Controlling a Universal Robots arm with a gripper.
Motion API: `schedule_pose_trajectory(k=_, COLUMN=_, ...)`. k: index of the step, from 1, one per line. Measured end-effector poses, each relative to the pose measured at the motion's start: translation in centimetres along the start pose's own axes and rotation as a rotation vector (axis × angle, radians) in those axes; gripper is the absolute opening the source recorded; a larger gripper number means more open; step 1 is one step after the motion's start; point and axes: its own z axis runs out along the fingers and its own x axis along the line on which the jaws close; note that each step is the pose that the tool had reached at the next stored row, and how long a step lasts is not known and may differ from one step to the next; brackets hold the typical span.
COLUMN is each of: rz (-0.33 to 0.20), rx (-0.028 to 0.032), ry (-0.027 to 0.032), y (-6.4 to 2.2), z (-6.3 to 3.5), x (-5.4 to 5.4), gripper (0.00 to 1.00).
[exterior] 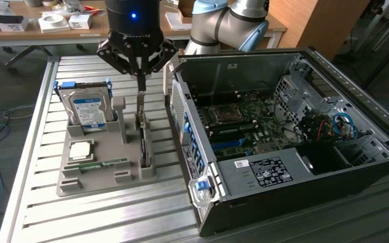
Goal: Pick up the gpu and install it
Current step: 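Reach for the gpu, then pick up the gpu and move the gpu toward the slot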
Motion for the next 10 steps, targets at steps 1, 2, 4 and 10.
schedule_pose_trajectory(k=1, rz=0.000, rx=0.0003, ry=0.0000, y=-0.07, z=0.01, x=0.02, gripper=0.11)
schedule_pose_trajectory(k=2, rz=0.000, rx=0.0004, ry=-0.0001, y=-0.13, z=0.03, x=0.05, gripper=0.11)
schedule_pose_trajectory(k=4, rz=0.000, rx=0.0008, ry=-0.0002, y=-0.24, z=0.06, x=0.12, gripper=0.11)
schedule_pose_trajectory(k=10, rz=0.000, rx=0.0013, ry=-0.0002, y=-0.31, z=0.09, x=0.15, gripper=0.11)
